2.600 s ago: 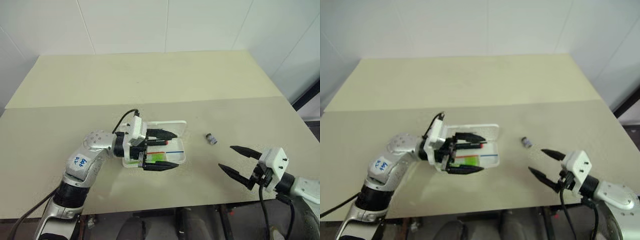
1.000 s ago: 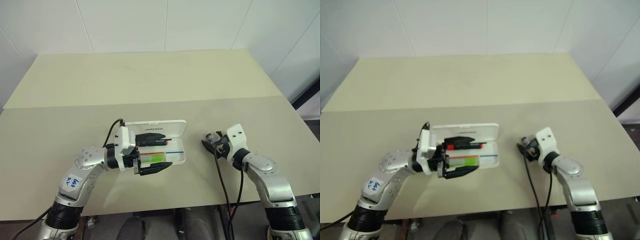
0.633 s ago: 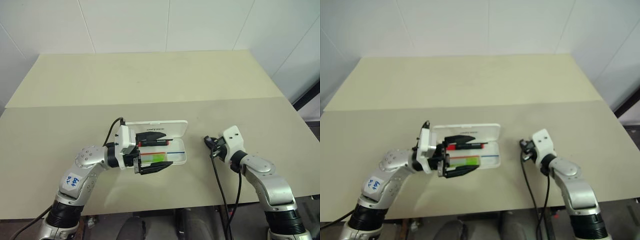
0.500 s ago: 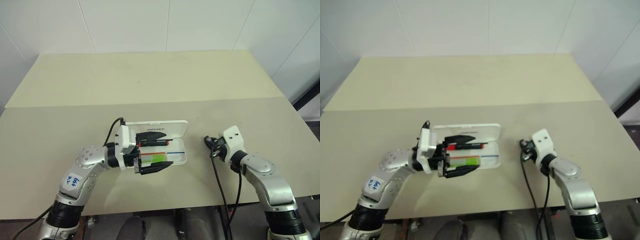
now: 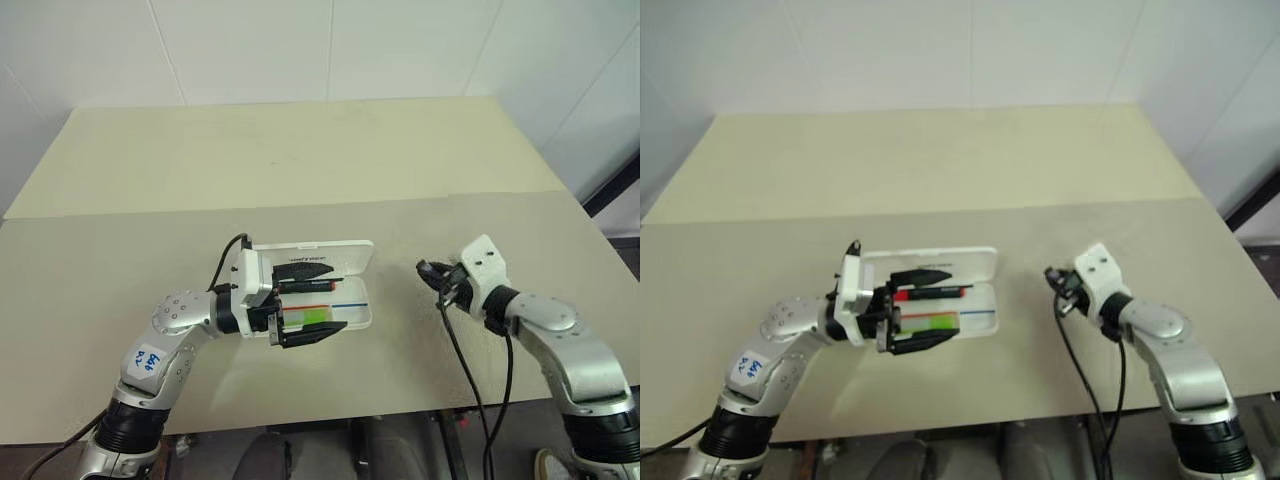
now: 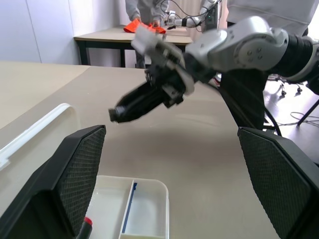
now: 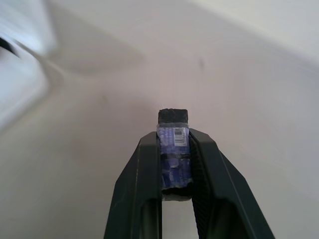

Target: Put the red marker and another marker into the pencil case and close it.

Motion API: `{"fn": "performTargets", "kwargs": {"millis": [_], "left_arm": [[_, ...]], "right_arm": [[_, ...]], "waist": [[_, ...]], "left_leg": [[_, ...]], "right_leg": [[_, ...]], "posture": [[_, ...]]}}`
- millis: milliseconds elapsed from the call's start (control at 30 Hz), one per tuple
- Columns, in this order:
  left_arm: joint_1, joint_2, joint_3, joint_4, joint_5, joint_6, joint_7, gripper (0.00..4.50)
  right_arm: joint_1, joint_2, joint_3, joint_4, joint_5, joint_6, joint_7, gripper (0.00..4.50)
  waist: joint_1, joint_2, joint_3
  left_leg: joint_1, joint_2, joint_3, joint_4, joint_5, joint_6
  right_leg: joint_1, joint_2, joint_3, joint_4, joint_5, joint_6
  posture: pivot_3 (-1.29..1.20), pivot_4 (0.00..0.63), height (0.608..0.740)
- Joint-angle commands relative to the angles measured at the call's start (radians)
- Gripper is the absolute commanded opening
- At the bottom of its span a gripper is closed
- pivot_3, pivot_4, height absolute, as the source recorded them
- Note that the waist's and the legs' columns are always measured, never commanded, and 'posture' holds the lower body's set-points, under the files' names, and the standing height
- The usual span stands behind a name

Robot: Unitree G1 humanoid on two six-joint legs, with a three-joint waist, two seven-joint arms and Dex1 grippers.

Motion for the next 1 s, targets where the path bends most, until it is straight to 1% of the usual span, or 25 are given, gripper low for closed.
{"fn": "performTargets", "kwargs": {"millis": [33, 133, 233, 333, 533, 733, 1000], "left_arm": [[-0.018, 0.001, 0.011, -0.007, -0.027, -0.007, -0.015, 4.5], [-0.014, 0.014, 0.024, -0.003, -0.032, -0.01, -0.031, 4.5], [0.006, 0.05, 0.071, -0.006, -0.05, -0.007, -0.045, 4.5], [0.035, 0.08, 0.112, -0.015, -0.069, -0.001, -0.055, 4.5], [0.095, 0.136, 0.192, -0.013, -0.092, -0.03, -0.103, 4.5], [0.121, 0.185, 0.244, 0.042, -0.103, -0.093, -0.208, 4.5], [0.161, 0.229, 0.308, 0.061, -0.108, -0.118, -0.233, 4.5]], "right_arm": [[-0.02, -0.035, -0.021, -0.089, 0.063, 0.009, 0.065, 0.39], [-0.037, -0.061, -0.011, -0.134, 0.116, 0.028, 0.117, 0.39], [-0.054, -0.118, 0.03, -0.182, 0.154, 0.049, 0.197, 0.39], [-0.068, -0.134, 0.053, -0.192, 0.162, 0.053, 0.214, 0.39], [-0.131, -0.121, 0.134, -0.167, 0.154, 0.033, 0.249, 0.39], [-0.201, -0.095, 0.239, -0.099, 0.108, -0.029, 0.302, 0.39], [-0.283, -0.047, 0.366, 0.03, 0.021, -0.119, 0.368, 0.39]], "waist": [[0.0, 0.0, 0.0], [0.0, 0.0, 0.0], [-0.001, 0.0, 0.0], [-0.002, 0.0, 0.0], [-0.001, 0.0, 0.0], [-0.001, 0.0, 0.0], [-0.002, 0.0, 0.0]], "left_leg": [[0.0, 0.0, 0.0, 0.0, 0.0, 0.0], [0.0, 0.0, 0.0, 0.0, 0.0, 0.0], [0.0, 0.0, 0.0, 0.0, 0.0, 0.0], [0.0, 0.001, -0.001, 0.0, 0.0, 0.0], [0.0, 0.001, -0.001, 0.0, 0.0, 0.0], [-0.001, 0.001, 0.0, -0.001, -0.001, 0.0], [-0.006, 0.001, 0.0, -0.001, -0.001, 0.0]], "right_leg": [[0.0, 0.0, 0.0, 0.0, 0.0, 0.0], [0.0, 0.0, 0.0, 0.0, 0.0, 0.0], [-0.001, 0.0, 0.0, 0.0, 0.0, 0.0], [-0.001, 0.0, 0.0, 0.0, 0.0, -0.001], [-0.002, 0.0, 0.0, -0.001, -0.001, -0.002], [-0.004, 0.0, 0.0, -0.001, -0.001, -0.003], [-0.011, -0.001, 0.0, 0.003, 0.0, 0.0]], "posture": [[0.0, 0.15, 0.74], [0.0, 0.15, 0.74], [0.0, 0.15, 0.74], [0.0, 0.15, 0.74], [0.0, 0.15, 0.74], [0.0, 0.15, 0.74], [0.0, 0.15, 0.74]]}}
